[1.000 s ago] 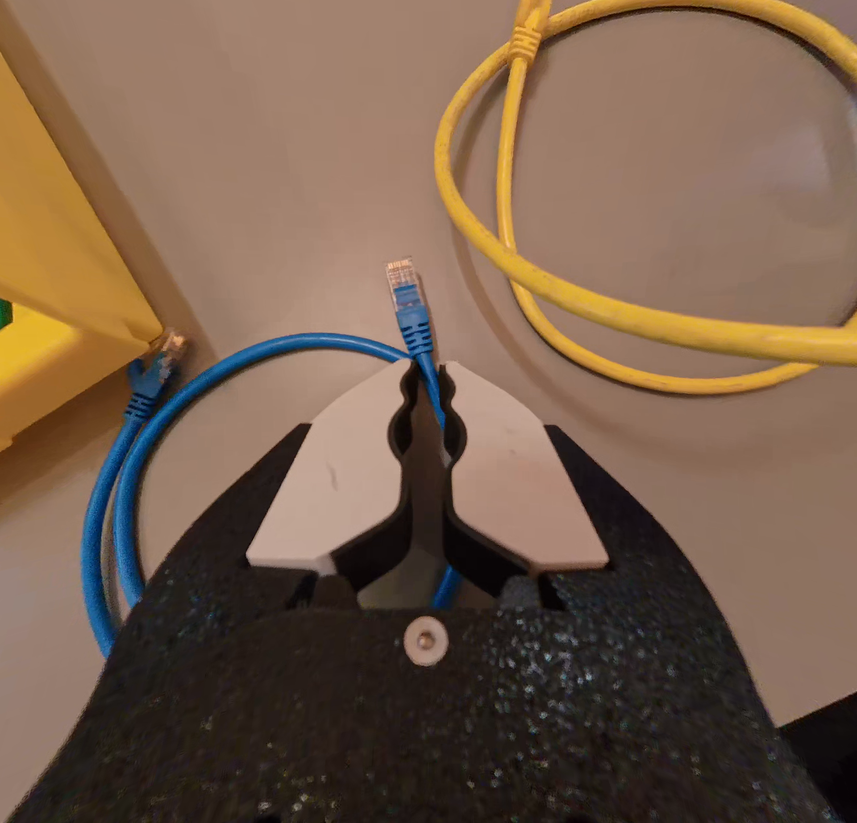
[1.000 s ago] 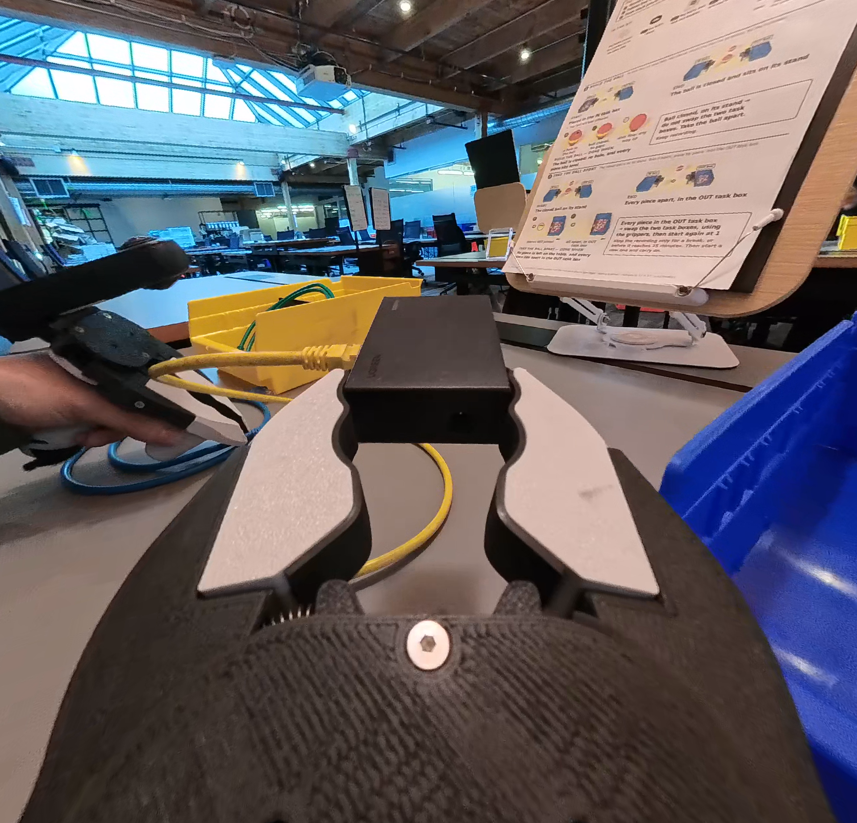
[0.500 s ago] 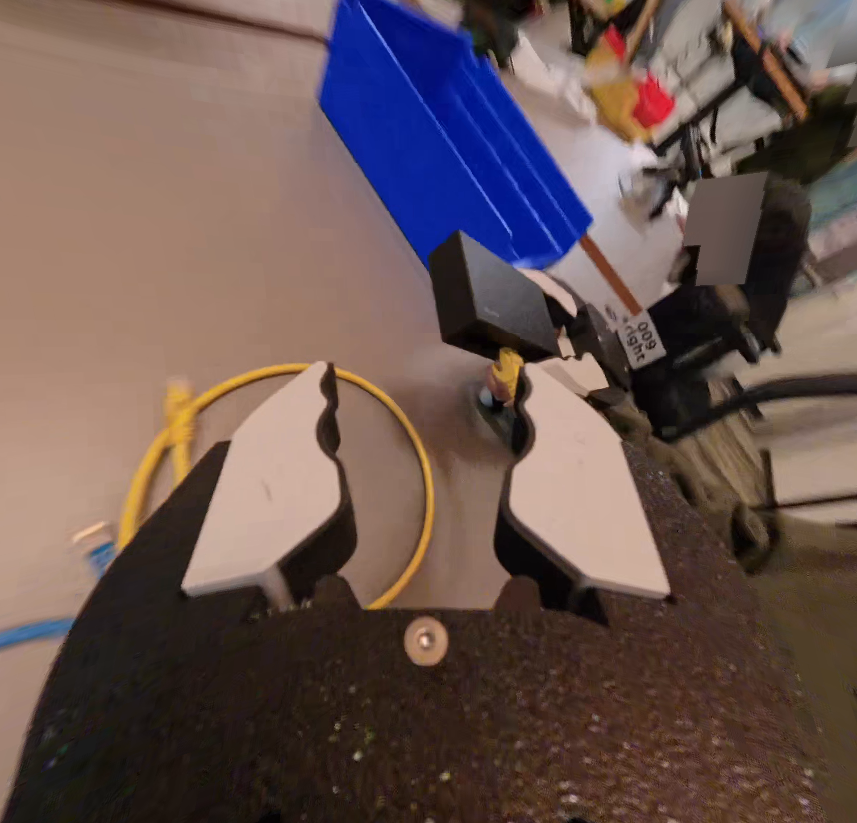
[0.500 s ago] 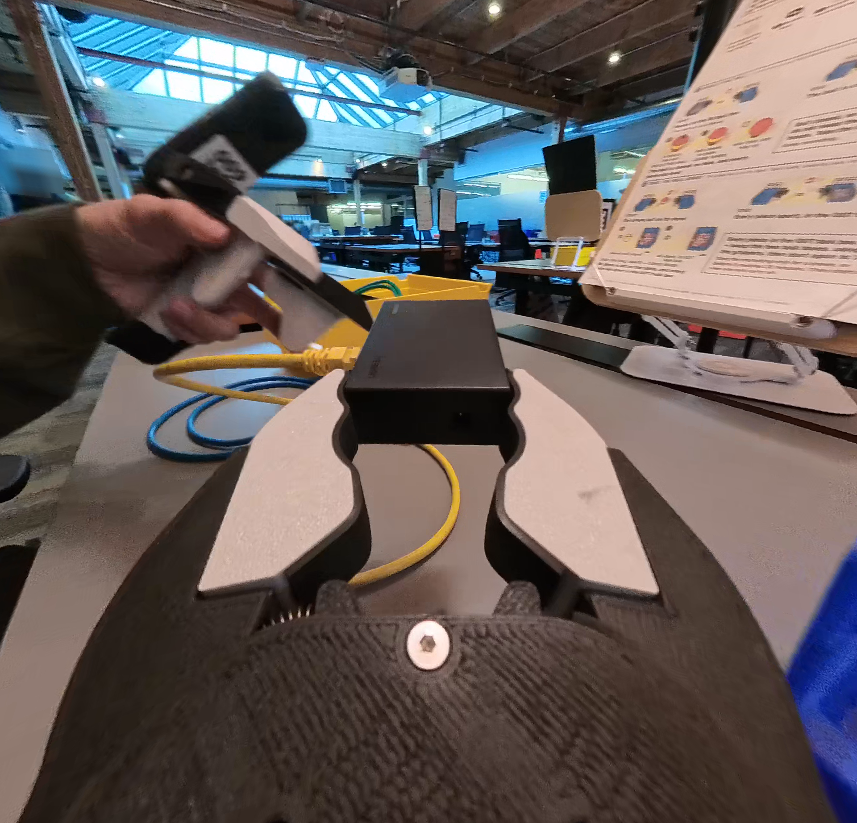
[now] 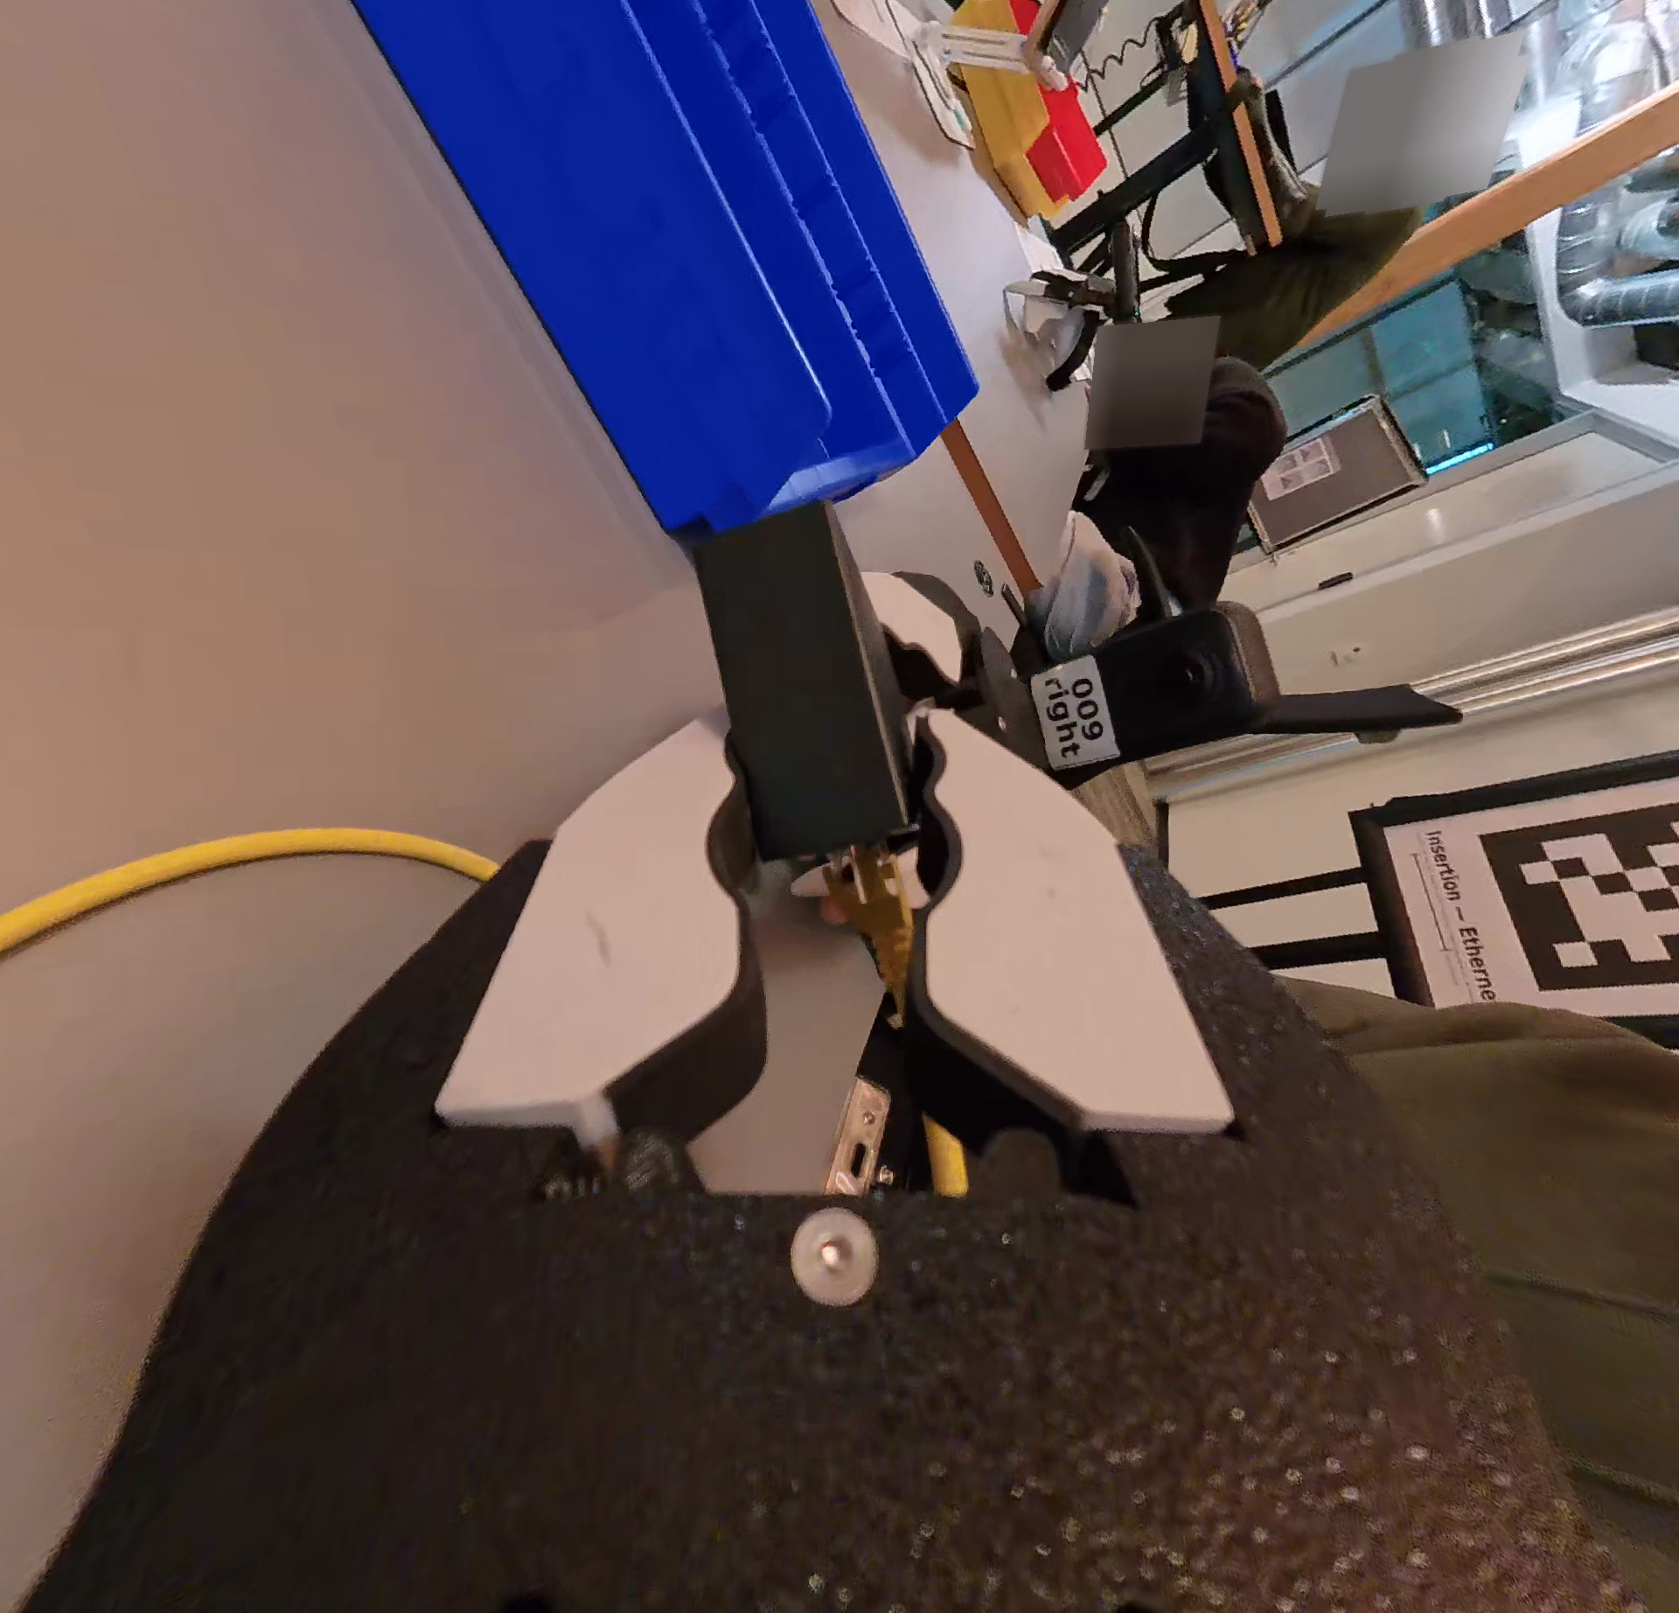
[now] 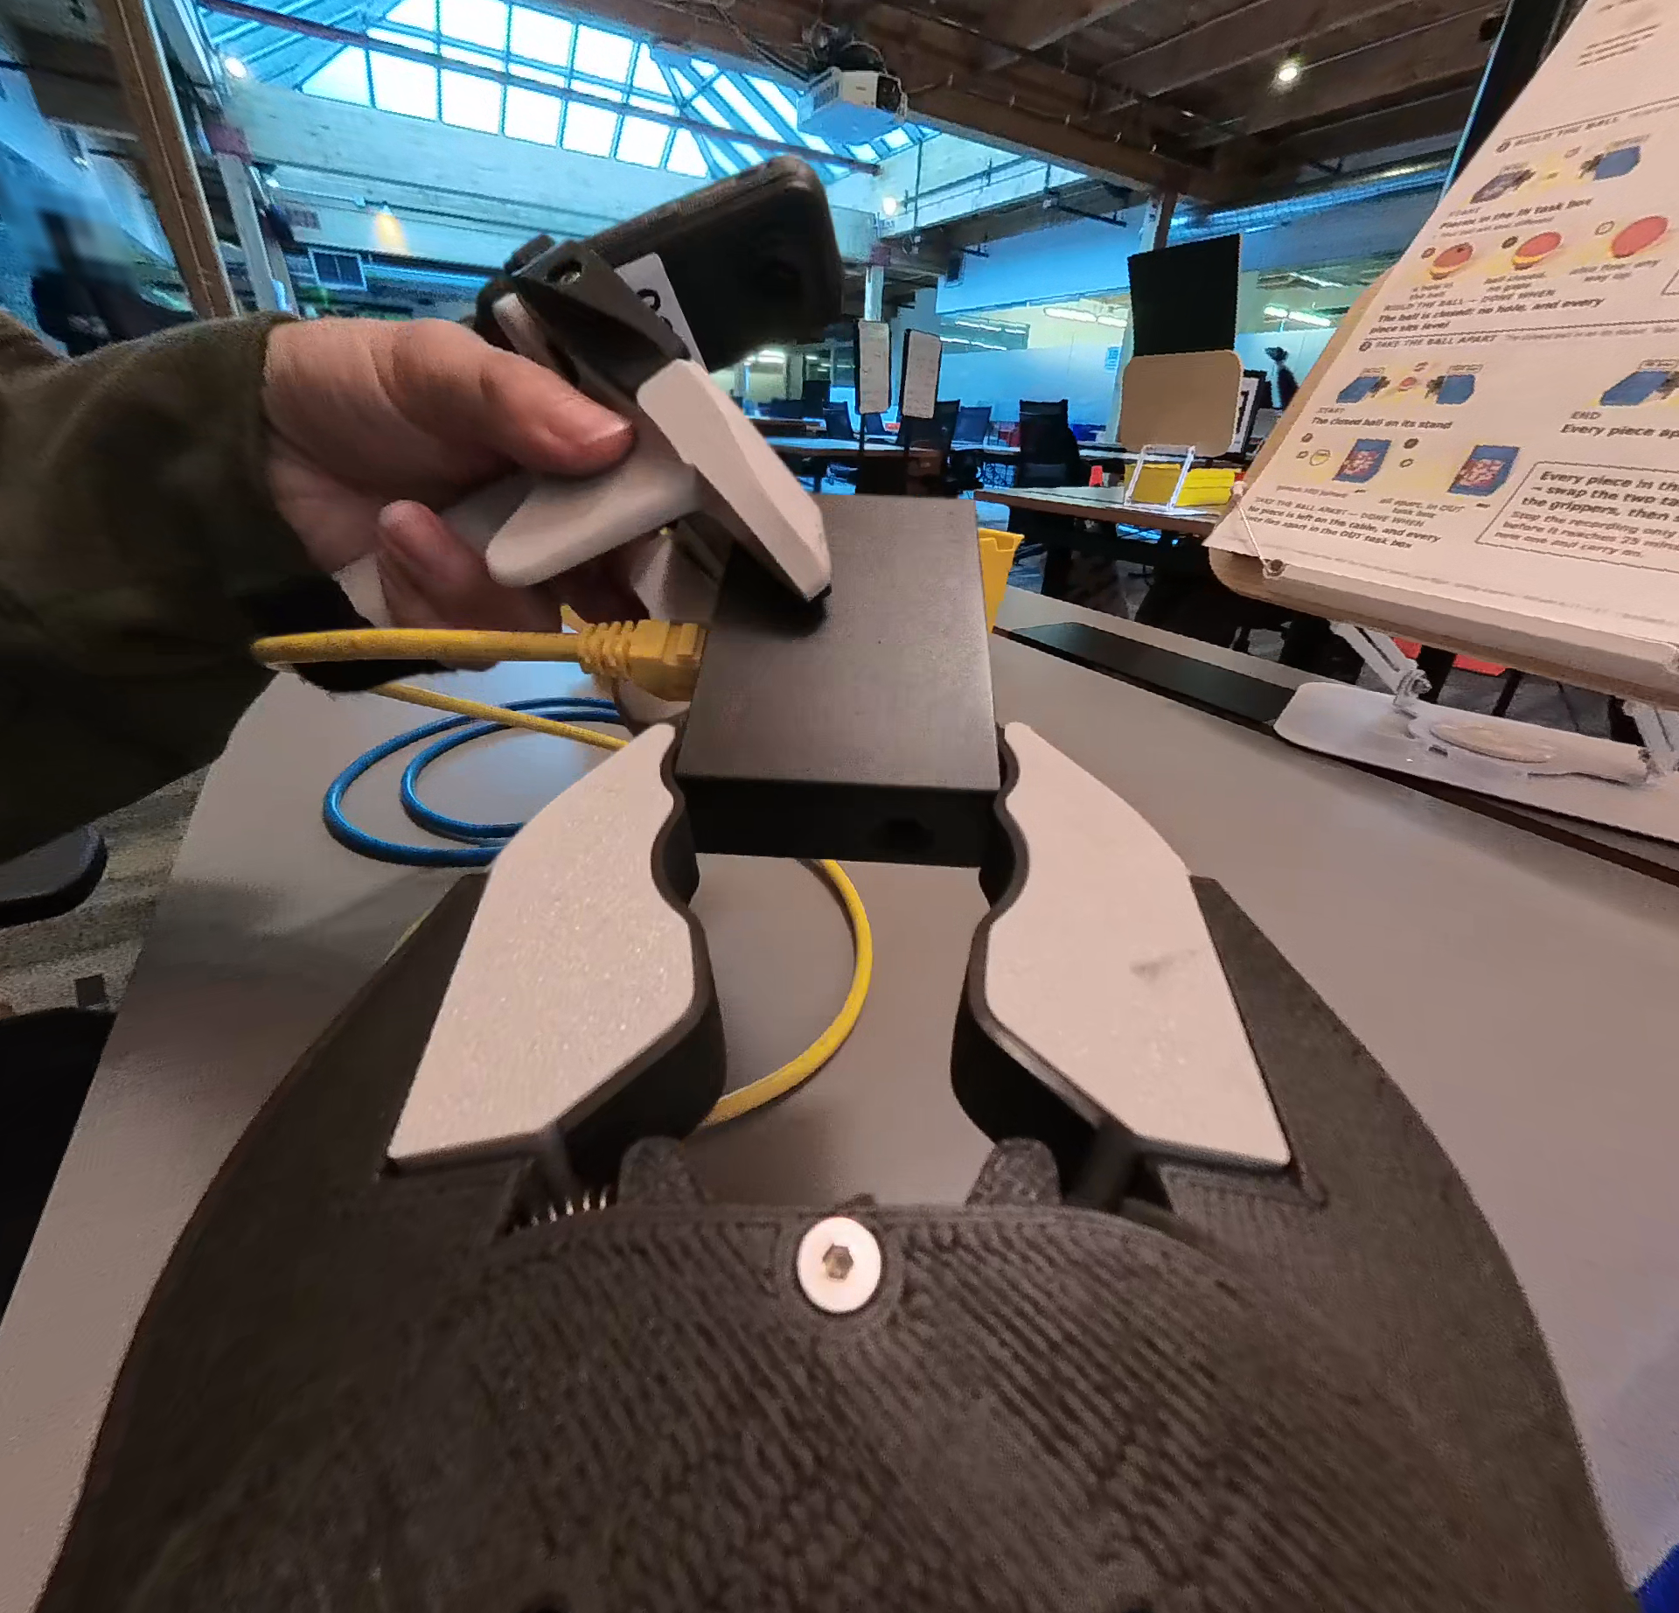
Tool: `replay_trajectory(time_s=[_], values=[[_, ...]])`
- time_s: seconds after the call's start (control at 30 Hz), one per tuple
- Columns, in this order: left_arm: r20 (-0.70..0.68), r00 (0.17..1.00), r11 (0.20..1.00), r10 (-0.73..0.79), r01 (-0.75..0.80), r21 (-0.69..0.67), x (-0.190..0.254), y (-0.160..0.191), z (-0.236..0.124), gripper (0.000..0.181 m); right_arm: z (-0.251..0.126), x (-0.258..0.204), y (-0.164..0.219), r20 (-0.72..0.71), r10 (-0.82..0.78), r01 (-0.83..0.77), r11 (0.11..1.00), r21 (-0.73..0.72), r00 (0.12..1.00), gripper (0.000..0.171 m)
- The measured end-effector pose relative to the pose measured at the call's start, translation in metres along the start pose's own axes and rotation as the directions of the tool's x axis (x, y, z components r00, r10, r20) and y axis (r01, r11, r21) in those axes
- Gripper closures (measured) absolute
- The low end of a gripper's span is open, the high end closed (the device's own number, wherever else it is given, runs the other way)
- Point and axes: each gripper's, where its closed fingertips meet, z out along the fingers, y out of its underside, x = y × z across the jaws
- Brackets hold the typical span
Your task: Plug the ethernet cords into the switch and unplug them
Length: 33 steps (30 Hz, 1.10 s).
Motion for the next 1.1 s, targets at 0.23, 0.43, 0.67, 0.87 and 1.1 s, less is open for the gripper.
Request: replay_trajectory(time_s=[0.23, 0.43, 0.67, 0.87, 1.1], values=[[0.027, 0.999, 1.0, -0.02, 0.02, 0.018, -0.001, -0.002, -0.002, 0.151, 0.004, 0.0, 0.004, -0.006, -0.006, 0.006, 0.999, -0.034, 1.0, 0.11], [0.042, 0.999, 1.0, -0.006, 0.006, 0.011, -0.001, -0.004, -0.002, 0.152, 0.004, 0.001, 0.005, -0.019, -0.01, 0.009, 0.999, -0.042, 1.0, 0.11], [0.068, 0.997, 1.0, 0.026, -0.026, -0.004, -0.001, -0.004, -0.002, 0.152, 0.005, 0.002, 0.006, -0.031, -0.017, 0.015, 0.999, -0.05, 0.999, 0.109], [0.069, 0.997, 1.0, 0.029, -0.029, -0.009, -0.001, -0.004, 0.002, 0.152, 0.004, 0.007, 0.005, -0.053, -0.001, -0.001, 0.999, -0.042, 0.999, 0.107], [0.109, 0.991, 0.996, 0.077, -0.073, -0.041, -0.001, -0.004, -0.001, 0.152, 0.006, 0.003, 0.011, -0.042, -0.028, 0.024, 0.996, -0.086, 0.999, 0.109]])
